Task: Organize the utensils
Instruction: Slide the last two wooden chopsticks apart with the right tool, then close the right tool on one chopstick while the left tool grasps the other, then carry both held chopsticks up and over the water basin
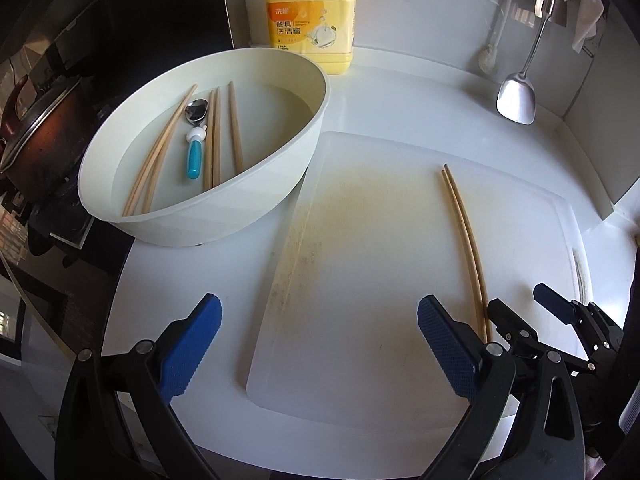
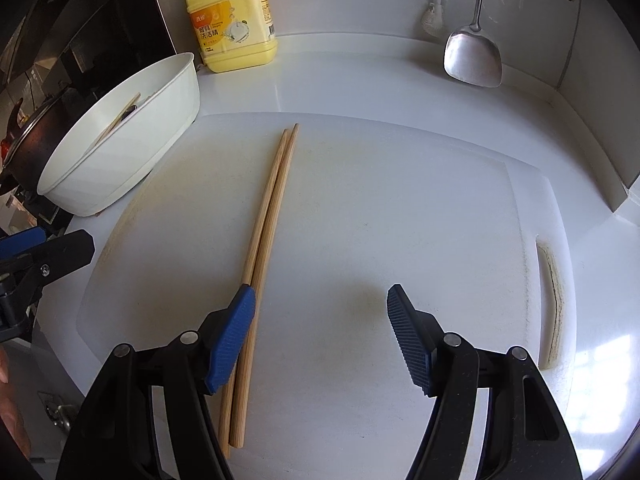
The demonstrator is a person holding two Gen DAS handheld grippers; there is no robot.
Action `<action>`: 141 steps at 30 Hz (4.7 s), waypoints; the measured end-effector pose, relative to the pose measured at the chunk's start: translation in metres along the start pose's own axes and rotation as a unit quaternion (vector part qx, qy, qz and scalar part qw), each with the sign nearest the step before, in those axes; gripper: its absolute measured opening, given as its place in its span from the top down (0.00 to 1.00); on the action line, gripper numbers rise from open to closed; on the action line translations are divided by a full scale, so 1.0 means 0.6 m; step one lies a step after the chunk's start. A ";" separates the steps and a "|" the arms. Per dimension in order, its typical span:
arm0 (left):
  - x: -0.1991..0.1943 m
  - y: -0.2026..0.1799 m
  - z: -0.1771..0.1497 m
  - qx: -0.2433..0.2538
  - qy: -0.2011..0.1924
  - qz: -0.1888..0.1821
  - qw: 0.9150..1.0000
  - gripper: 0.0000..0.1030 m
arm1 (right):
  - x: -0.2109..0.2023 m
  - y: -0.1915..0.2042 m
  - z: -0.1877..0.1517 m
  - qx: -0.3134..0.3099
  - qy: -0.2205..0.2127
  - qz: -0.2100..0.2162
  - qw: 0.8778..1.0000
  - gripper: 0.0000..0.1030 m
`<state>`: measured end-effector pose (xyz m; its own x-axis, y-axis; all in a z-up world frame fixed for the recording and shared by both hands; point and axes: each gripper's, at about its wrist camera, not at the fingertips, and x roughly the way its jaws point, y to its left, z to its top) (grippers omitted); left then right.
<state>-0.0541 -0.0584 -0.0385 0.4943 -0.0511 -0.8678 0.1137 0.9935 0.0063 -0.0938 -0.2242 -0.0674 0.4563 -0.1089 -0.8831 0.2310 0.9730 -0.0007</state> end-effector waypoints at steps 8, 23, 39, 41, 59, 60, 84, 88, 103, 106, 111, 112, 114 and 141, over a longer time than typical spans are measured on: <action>-0.002 -0.002 -0.002 0.000 -0.001 0.001 1.000 0.06 | -0.004 -0.002 0.002 -0.026 -0.004 -0.039 0.999 0.37; -0.004 -0.002 -0.005 0.002 0.000 0.006 1.000 0.06 | -0.004 0.009 -0.002 -0.024 0.001 -0.011 1.000 0.36; -0.001 0.001 -0.004 -0.001 0.004 0.002 1.000 0.06 | -0.010 0.009 0.011 -0.022 -0.016 0.000 1.000 0.37; -0.001 0.002 -0.004 -0.003 0.005 0.001 1.000 0.06 | -0.005 0.009 0.009 -0.025 -0.008 -0.004 1.000 0.37; 0.004 -0.009 -0.011 0.003 0.008 0.004 1.000 0.06 | 0.007 0.021 0.005 -0.058 -0.026 -0.027 0.998 0.80; 0.005 -0.010 -0.012 0.004 0.009 0.004 1.000 0.06 | 0.008 0.019 0.006 -0.058 -0.028 -0.027 0.998 0.84; 0.081 -0.130 0.002 0.013 0.021 -0.015 1.000 0.06 | 0.003 -0.135 0.016 -0.015 -0.036 -0.032 0.999 0.94; 0.099 -0.134 0.006 0.008 0.028 -0.011 1.000 0.06 | 0.003 -0.150 0.022 -0.013 -0.031 -0.017 0.999 0.94; 0.118 -0.141 0.017 0.002 0.005 -0.004 1.000 0.06 | 0.011 -0.143 0.035 -0.035 -0.032 -0.015 0.999 0.94; 0.115 -0.145 0.016 0.006 -0.005 -0.007 1.000 0.12 | 0.014 -0.145 0.038 -0.038 -0.033 -0.013 0.999 0.94; 0.102 -0.153 0.013 0.014 -0.026 -0.014 0.999 0.48 | 0.014 -0.144 0.040 -0.040 -0.031 -0.012 0.999 0.94; 0.100 -0.155 0.013 0.018 -0.027 -0.017 0.999 0.55 | 0.014 -0.145 0.040 -0.040 -0.030 -0.011 0.999 0.94; 0.097 -0.160 0.013 0.025 -0.028 -0.022 0.999 0.78 | 0.013 -0.144 0.041 -0.039 -0.029 -0.013 0.999 0.94; -0.076 0.016 0.075 -0.003 -0.044 -0.041 0.998 0.93 | -0.114 -0.010 0.094 -0.018 -0.090 0.078 0.993 0.94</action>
<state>-0.0368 -0.0513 0.0235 0.5581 -0.1405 -0.8178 0.1517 0.9862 -0.0658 -0.0778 -0.2339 0.0197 0.6306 0.0128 -0.7760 0.1154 0.9872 0.1100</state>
